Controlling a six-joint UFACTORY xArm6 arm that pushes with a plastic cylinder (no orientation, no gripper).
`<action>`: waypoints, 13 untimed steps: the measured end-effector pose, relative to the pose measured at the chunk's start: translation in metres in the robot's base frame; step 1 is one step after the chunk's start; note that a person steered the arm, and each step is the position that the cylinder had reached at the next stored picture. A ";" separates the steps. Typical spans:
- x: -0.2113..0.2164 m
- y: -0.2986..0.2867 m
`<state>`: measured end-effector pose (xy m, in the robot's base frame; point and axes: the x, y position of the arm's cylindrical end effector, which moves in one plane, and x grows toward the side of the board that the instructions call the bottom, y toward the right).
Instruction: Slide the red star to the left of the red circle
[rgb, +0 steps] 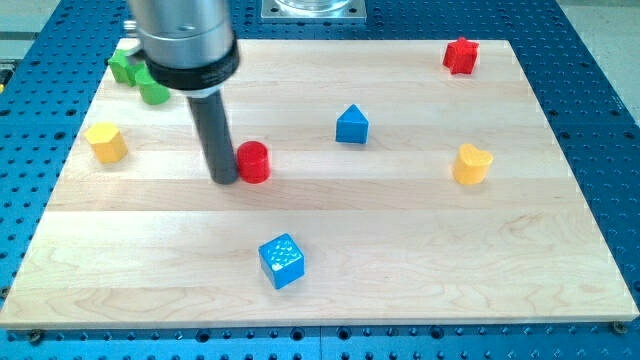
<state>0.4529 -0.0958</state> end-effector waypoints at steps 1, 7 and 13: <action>0.003 0.020; -0.243 0.350; -0.181 0.213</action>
<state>0.2718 0.1175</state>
